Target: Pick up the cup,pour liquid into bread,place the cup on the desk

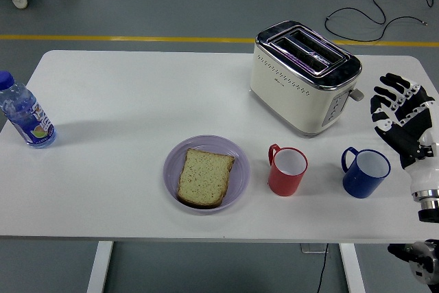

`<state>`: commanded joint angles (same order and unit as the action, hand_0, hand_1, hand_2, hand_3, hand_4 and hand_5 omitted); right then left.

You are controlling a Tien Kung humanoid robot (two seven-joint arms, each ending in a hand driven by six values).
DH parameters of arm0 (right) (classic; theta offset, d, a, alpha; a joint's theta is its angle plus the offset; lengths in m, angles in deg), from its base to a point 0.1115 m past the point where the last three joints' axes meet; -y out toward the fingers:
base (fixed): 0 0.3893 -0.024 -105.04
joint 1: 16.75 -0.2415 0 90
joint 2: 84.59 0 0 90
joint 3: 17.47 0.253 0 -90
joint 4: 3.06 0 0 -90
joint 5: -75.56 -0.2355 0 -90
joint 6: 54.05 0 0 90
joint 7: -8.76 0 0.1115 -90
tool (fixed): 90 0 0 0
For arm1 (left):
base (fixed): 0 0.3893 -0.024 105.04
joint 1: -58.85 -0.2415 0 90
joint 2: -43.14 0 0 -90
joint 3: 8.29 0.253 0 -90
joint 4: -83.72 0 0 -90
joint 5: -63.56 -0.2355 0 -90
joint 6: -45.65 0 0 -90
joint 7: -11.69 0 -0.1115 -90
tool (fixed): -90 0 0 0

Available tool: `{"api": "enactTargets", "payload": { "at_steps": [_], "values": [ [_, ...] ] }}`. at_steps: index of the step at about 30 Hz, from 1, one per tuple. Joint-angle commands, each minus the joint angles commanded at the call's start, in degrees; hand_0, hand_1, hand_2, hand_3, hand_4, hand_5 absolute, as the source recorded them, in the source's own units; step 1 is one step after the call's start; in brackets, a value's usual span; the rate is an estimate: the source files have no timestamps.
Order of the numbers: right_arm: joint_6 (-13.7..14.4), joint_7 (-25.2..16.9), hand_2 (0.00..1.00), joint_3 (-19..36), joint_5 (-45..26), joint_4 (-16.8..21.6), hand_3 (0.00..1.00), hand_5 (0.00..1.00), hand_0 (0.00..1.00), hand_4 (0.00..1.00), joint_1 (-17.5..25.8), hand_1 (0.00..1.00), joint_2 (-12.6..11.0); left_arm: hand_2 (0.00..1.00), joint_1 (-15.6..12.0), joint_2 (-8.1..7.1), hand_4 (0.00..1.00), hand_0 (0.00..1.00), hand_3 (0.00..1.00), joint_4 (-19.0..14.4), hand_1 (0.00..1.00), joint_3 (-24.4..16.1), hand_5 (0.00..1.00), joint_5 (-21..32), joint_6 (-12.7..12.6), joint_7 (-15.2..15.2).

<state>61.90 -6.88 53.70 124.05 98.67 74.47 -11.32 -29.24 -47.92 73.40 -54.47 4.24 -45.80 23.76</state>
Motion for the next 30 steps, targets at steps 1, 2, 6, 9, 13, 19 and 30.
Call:
{"api": "enactTargets", "payload": {
  "at_steps": [1, 2, 6, 9, 13, 19, 30],
  "values": [
    [-1.60, 1.60, 0.624, 1.30, -2.61, 0.13, 0.582, 0.002, 0.604, 0.577, 0.01, 0.580, 0.17, 0.726, -0.04, 0.01, 0.347, 0.659, 0.618, 0.00, 0.703, -0.03, 0.947, -0.01, 0.00, 0.00],
    [-3.16, 2.81, 0.615, 2.63, -4.84, 0.07, 0.581, 0.002, 0.606, 0.578, -0.02, 0.570, 0.36, 0.725, -0.07, 0.03, 0.347, 0.660, 0.617, 0.00, 0.703, -0.04, 0.945, -0.02, 0.01, 0.00],
    [-7.65, 6.15, 0.615, 7.91, -14.52, -1.84, 0.581, 0.002, 0.606, 0.578, -0.38, 0.570, 1.32, 0.725, -0.07, 0.01, 0.347, 0.660, 0.617, 0.00, 0.703, 0.27, 0.945, 0.33, 0.03, -0.01],
    [-9.76, 7.87, 0.616, 10.96, -21.60, -4.09, 0.581, 0.002, 0.605, 0.580, -0.66, 0.570, 1.97, 0.725, 0.08, -0.03, 0.347, 0.661, 0.616, 0.00, 0.703, 0.50, 0.946, 0.54, 0.01, -0.08],
    [-11.55, 8.99, 0.616, 12.98, -31.08, -7.21, 0.581, 0.002, 0.605, 0.580, -1.02, 0.570, 2.60, 0.725, 0.22, -0.06, 0.347, 0.661, 0.616, 0.00, 0.703, 0.39, 0.946, 0.29, 0.03, -0.04],
    [-12.63, 9.27, 0.620, 14.35, -43.82, -10.09, 0.585, 0.002, 0.615, 0.586, -1.49, 0.575, 3.44, 0.726, 0.49, 0.01, 0.348, 0.661, 0.617, 0.00, 0.703, 0.36, 0.946, 0.30, 0.08, 0.04],
    [-12.77, 9.01, 0.639, 15.98, -44.91, -14.33, 0.592, 0.002, 0.633, 0.576, -1.56, 0.595, 4.12, 0.725, 0.27, 0.24, 0.347, 0.660, 0.617, 0.00, 0.704, 0.35, 0.944, 0.67, 0.03, -0.01]
  ]
}}
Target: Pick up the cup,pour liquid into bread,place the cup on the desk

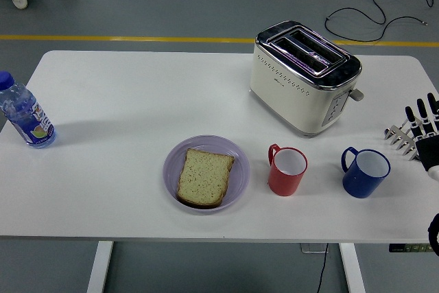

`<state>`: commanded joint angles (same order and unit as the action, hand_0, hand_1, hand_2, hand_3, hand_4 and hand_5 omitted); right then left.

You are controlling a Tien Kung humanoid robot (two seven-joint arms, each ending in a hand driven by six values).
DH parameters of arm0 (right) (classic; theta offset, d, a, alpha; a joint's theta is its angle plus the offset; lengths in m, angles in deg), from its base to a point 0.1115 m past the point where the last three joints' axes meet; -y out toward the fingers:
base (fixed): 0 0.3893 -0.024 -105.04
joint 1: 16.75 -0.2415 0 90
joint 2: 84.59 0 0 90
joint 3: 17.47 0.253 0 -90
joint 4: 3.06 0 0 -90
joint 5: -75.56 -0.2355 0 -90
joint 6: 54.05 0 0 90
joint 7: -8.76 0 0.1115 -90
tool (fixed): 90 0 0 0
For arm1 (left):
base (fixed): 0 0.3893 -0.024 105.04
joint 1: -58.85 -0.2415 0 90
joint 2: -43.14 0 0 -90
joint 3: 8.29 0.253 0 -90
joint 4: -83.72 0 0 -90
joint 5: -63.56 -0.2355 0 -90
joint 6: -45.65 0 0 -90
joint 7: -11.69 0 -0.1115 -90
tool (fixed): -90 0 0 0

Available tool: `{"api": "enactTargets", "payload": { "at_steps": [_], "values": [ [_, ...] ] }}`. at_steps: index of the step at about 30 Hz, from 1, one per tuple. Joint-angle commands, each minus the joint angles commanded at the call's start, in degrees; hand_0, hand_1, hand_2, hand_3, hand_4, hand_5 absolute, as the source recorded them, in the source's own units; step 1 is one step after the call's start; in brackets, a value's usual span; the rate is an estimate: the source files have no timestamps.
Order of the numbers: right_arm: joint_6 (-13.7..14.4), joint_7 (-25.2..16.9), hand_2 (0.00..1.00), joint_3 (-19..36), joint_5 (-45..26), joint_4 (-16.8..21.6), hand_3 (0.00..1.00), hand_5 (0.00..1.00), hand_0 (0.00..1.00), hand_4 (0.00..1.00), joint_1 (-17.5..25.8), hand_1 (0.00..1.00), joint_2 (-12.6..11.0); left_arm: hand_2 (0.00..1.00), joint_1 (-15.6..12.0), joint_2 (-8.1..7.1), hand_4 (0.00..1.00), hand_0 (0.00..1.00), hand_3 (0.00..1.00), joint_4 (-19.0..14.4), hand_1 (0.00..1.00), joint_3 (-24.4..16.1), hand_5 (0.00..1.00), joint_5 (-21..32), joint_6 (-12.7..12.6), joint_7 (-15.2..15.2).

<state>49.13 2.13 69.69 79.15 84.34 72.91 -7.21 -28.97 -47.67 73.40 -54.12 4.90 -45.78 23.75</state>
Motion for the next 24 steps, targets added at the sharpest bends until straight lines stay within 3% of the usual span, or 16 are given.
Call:
{"api": "enactTargets", "payload": {
  "at_steps": [24],
  "values": [
    [0.50, 0.16, 0.638, 1.40, -0.48, -2.12, 0.591, 0.040, 0.632, 0.581, 0.72, 0.599, 0.65, 0.727, -0.65, -0.11, 0.349, 0.659, 0.618, 0.00, 0.705, 0.14, 0.949, -0.91, 0.01, 0.08]
  ]
}}
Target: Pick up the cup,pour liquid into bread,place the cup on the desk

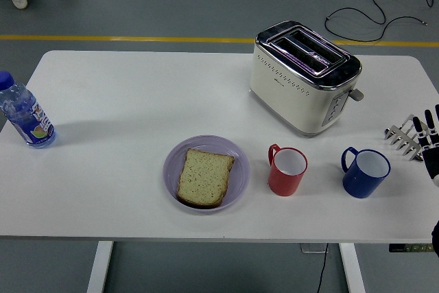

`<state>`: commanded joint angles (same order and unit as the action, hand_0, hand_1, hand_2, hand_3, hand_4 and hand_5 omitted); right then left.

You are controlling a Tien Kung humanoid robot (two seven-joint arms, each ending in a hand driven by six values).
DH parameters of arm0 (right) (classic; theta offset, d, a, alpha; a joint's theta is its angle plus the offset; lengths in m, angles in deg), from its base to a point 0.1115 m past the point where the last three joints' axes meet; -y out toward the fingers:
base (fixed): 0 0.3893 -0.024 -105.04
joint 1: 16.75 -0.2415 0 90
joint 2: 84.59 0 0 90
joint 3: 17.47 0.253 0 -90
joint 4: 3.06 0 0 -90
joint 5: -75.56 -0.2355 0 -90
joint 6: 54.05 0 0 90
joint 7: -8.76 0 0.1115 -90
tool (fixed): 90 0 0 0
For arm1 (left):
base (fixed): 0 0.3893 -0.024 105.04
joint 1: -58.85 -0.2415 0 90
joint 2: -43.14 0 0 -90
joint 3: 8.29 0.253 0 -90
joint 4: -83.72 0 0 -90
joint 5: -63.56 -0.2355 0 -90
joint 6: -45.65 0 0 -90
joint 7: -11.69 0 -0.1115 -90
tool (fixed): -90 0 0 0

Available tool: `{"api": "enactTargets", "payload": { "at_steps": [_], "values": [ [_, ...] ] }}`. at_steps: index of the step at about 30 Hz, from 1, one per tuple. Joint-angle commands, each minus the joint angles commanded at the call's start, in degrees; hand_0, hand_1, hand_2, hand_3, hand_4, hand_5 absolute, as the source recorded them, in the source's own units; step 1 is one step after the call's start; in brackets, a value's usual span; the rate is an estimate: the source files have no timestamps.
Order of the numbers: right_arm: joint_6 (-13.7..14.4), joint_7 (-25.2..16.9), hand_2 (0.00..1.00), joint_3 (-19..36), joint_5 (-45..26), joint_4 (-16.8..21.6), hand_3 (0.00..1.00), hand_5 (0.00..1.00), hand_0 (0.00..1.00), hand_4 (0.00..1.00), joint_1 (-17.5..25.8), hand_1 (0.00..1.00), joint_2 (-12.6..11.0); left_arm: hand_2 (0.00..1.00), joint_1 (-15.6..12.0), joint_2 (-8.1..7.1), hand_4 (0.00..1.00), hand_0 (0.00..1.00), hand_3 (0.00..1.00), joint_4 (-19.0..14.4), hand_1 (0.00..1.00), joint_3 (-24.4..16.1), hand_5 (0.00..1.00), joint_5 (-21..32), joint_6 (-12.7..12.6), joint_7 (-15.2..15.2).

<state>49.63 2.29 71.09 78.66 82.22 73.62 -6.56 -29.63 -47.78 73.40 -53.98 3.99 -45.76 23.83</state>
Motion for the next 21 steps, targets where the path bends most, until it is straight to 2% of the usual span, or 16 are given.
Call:
{"api": "enactTargets", "payload": {
  "at_steps": [21],
  "values": [
    [0.40, 0.36, 0.643, -0.21, -0.07, -0.31, 0.595, 0.056, 0.638, 0.571, 0.45, 0.603, 0.32, 0.728, -0.36, -0.12, 0.350, 0.659, 0.620, 0.00, 0.704, -0.34, 0.954, -0.59, 0.10, 0.03]
  ]
}}
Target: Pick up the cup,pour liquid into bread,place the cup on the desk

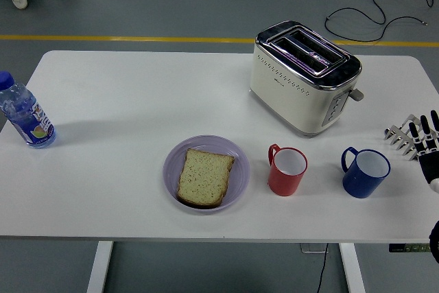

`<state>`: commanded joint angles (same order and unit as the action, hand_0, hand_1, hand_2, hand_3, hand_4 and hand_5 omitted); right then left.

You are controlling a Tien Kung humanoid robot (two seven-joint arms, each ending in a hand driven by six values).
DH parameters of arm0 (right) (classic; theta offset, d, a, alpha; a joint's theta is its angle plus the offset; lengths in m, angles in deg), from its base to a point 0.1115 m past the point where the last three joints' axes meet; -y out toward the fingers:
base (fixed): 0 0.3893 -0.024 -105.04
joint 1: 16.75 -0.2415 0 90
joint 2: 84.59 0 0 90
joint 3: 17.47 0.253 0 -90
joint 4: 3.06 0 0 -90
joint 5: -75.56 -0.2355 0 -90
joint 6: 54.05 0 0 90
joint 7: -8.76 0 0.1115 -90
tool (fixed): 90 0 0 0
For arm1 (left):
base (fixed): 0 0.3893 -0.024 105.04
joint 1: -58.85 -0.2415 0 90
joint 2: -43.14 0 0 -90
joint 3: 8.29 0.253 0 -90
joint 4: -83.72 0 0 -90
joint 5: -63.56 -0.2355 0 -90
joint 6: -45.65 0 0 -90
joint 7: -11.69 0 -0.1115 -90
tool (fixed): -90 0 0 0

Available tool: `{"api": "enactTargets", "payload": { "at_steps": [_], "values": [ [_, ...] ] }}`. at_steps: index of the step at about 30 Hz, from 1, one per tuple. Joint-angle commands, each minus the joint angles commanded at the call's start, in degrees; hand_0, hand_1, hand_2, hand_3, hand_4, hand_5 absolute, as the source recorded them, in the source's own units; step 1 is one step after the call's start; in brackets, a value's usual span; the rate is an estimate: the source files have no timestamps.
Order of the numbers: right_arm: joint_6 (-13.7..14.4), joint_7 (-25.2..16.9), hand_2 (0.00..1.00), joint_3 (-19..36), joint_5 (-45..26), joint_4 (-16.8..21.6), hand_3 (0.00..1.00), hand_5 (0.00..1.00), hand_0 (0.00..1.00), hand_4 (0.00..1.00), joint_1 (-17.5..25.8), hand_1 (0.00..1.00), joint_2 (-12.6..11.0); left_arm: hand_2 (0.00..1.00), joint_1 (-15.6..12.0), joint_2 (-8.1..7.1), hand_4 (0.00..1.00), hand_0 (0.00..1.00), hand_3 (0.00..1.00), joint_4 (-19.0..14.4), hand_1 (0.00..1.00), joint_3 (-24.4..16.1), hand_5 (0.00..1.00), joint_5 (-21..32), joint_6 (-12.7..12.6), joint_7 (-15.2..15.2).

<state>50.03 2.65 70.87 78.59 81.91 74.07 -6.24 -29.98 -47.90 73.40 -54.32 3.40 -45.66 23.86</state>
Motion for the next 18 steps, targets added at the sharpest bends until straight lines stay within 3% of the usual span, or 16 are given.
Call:
{"api": "enactTargets", "payload": {
  "at_steps": [18],
  "values": [
    [0.04, 0.23, 0.643, 0.29, -0.43, 0.60, 0.594, 0.058, 0.636, 0.565, -0.93, 0.603, 0.19, 0.729, 0.52, 0.16, 0.350, 0.659, 0.619, 0.00, 0.704, -0.46, 0.951, -0.37, 0.04, 0.13]
  ]
}}
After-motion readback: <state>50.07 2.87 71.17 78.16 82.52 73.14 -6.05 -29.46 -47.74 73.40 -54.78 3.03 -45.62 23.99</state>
